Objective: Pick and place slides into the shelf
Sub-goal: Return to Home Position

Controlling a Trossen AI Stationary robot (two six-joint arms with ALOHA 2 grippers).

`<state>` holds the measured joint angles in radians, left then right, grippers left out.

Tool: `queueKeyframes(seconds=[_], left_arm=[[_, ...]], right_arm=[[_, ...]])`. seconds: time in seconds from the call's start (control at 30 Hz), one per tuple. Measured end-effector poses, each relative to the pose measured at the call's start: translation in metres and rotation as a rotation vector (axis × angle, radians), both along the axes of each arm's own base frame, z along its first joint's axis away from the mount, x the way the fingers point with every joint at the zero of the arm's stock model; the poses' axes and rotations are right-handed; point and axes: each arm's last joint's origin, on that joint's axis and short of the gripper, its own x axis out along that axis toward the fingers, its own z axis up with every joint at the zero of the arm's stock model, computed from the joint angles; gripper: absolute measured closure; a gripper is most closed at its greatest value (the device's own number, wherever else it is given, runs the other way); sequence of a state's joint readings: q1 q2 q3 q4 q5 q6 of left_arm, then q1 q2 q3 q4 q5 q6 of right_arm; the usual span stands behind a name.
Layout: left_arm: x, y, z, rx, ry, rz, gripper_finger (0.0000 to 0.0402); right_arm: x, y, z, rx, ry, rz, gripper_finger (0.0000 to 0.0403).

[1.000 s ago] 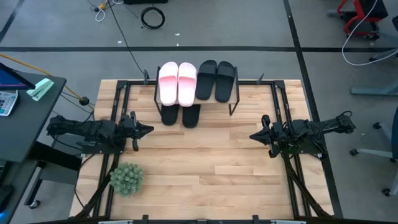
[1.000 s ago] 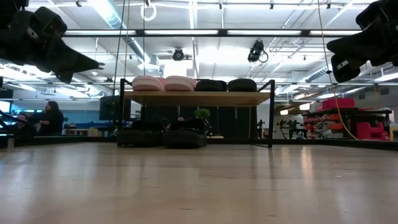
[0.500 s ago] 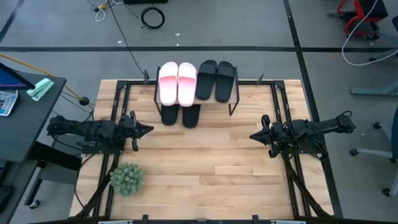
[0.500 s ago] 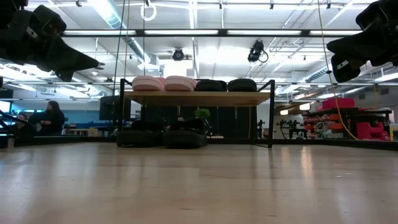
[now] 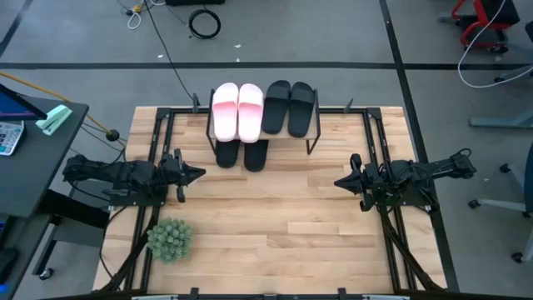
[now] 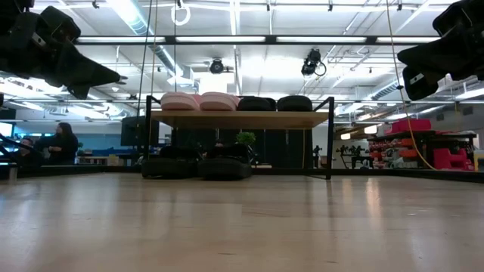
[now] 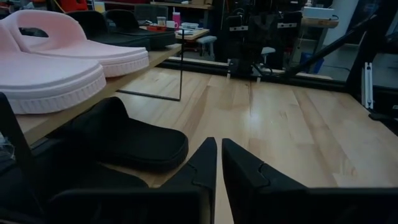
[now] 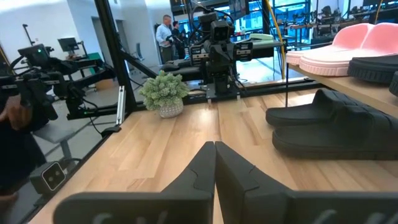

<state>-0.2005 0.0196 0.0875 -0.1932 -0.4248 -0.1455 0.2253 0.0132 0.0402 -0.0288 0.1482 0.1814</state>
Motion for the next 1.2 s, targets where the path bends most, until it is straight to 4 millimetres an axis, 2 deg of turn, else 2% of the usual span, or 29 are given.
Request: queueKeyframes(seconds=[0.2,0.57,1.0,1.2], left_arm=[[0.0,0.0,0.0,0.0,0.0,0.0,0.0378],[0.0,0.0,-0.0001,0.0,0.0,0.0,0.0363],[0.0,0.0,-0.0001,0.0,0.0,0.0,0.0379],[0.0,0.0,-0.0001,0.0,0.0,0.0,0.0372]], right_arm=[[0.0,0.0,0.0,0.0,0.0,0.0,0.0389],[0.0,0.0,0.0,0.0,0.0,0.0,0.0389],[0.0,0.0,0.0,0.0,0.0,0.0,0.0389],[0.0,0.0,0.0,0.0,0.0,0.0,0.0389]])
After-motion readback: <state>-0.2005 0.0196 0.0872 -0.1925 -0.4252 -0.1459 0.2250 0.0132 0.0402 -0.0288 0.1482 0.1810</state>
